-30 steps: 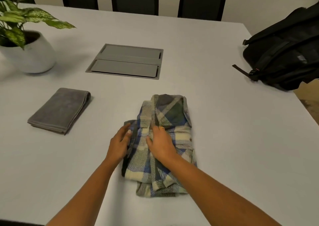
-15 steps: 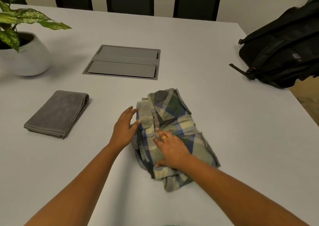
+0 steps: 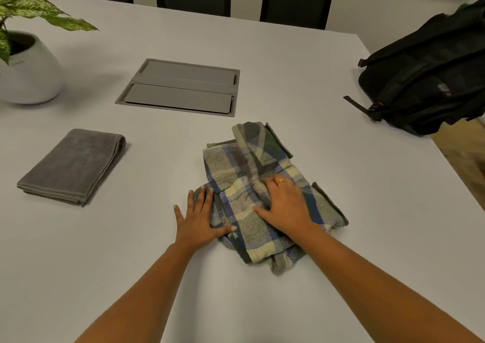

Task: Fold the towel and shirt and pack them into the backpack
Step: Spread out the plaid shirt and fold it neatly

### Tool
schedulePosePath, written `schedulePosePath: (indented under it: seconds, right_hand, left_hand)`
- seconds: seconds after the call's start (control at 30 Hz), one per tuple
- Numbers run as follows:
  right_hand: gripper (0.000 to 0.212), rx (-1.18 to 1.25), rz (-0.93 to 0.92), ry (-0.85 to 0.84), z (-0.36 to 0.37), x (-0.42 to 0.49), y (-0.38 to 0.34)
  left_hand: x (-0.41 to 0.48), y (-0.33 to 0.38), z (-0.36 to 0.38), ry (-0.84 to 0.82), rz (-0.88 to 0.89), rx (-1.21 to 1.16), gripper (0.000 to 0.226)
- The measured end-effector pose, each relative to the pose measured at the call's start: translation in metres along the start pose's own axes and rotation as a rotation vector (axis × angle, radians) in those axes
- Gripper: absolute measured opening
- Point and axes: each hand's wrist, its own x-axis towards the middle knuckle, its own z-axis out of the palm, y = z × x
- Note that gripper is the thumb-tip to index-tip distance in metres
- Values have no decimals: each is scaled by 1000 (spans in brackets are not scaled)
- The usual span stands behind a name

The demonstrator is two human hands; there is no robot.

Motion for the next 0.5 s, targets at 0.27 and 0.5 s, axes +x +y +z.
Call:
schedulePosePath:
  seconds: [0.27, 0.5]
  right_hand:
    - [17, 449, 132, 105, -31, 19, -9]
    - [13, 533, 45, 135, -91, 37, -46]
  left_hand:
    - [-1, -1, 4, 8, -7, 20, 127]
    - [0, -3, 7, 12, -6, 34, 123]
